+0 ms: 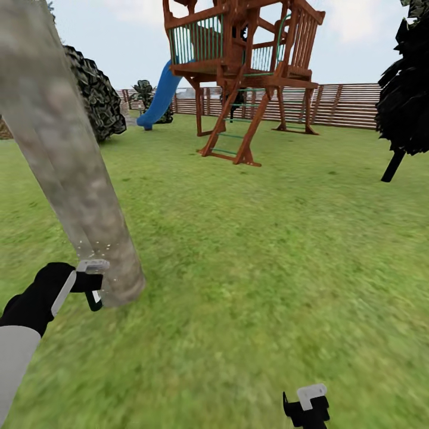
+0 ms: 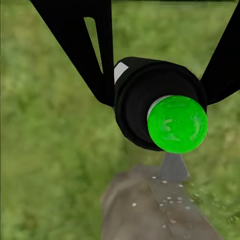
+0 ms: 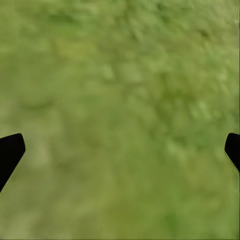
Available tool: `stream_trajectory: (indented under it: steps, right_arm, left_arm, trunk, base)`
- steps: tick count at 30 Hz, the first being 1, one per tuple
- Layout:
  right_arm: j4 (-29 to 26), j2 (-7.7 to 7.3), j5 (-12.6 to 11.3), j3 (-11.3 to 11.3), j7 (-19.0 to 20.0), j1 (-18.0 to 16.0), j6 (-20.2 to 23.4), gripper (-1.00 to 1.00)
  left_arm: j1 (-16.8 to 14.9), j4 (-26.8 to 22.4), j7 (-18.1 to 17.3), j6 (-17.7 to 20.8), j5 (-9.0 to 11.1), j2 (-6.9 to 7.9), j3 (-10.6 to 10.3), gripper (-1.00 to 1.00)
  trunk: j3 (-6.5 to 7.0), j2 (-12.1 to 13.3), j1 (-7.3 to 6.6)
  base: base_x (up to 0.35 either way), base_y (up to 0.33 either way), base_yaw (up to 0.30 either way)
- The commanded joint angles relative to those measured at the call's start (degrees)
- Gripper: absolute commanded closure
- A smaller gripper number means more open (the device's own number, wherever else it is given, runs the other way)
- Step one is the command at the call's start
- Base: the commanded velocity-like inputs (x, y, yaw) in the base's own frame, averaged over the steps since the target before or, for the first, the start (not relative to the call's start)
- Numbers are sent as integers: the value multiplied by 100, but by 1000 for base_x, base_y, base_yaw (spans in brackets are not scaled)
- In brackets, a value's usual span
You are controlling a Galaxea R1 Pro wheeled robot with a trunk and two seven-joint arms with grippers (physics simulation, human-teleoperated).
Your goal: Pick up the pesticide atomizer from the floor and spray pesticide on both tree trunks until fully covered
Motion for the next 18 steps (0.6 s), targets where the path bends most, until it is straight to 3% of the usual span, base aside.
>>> stream_trajectory:
  steps: [1, 14, 18]
  right_arm:
    - [0, 0, 0, 0, 0, 0, 0, -100]
    - [0, -9, 0, 0, -1, 0, 0, -100]
    - [0, -1, 0, 0, -3, 0, 0, -100]
  left_arm:
    - [4, -92, -1, 5, -18, 3, 3, 100]
    - [15, -242, 289, 10, 22, 5, 26, 100]
    - [15, -241, 289, 13, 24, 5, 26, 100]
  trunk:
    - [0, 0, 0]
    - [0, 0, 0]
    - [0, 0, 0]
  base:
    - [139, -257, 188]
    - [237, -185, 13]
    - [68, -256, 163]
